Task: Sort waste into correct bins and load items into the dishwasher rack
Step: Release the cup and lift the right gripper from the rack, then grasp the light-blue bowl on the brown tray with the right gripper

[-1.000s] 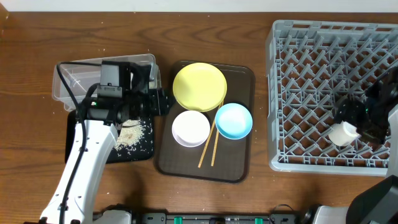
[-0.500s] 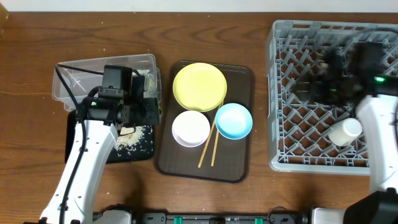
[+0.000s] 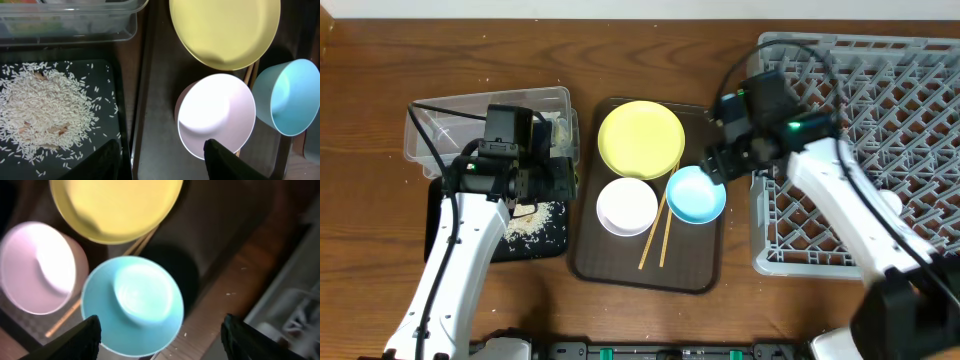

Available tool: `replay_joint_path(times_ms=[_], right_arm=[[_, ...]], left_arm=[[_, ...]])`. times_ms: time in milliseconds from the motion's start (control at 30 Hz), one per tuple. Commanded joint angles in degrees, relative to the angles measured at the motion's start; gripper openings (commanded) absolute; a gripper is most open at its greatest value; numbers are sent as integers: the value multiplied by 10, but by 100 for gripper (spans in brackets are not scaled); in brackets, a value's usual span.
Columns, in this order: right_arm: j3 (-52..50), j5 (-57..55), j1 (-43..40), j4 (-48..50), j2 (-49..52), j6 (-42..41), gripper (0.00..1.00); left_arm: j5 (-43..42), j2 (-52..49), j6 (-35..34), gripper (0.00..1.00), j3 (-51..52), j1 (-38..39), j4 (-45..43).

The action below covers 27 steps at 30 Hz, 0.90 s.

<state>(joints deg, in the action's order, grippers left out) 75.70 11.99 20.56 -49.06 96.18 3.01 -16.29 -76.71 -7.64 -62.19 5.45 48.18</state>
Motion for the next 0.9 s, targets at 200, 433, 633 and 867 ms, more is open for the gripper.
replay_joint_path(times_ms=[200, 433, 633, 867], right_arm=[[10, -66, 24, 0, 106, -17, 69], [10, -68, 24, 1, 133, -17, 39], [10, -92, 23, -3, 133, -34, 8], [10, -92, 23, -10, 133, -34, 1]], left_arm=[[5, 3, 3, 57, -7, 0, 2], [5, 3, 3, 57, -7, 0, 2], [5, 3, 3, 57, -7, 0, 2], [5, 3, 3, 57, -7, 0, 2]])
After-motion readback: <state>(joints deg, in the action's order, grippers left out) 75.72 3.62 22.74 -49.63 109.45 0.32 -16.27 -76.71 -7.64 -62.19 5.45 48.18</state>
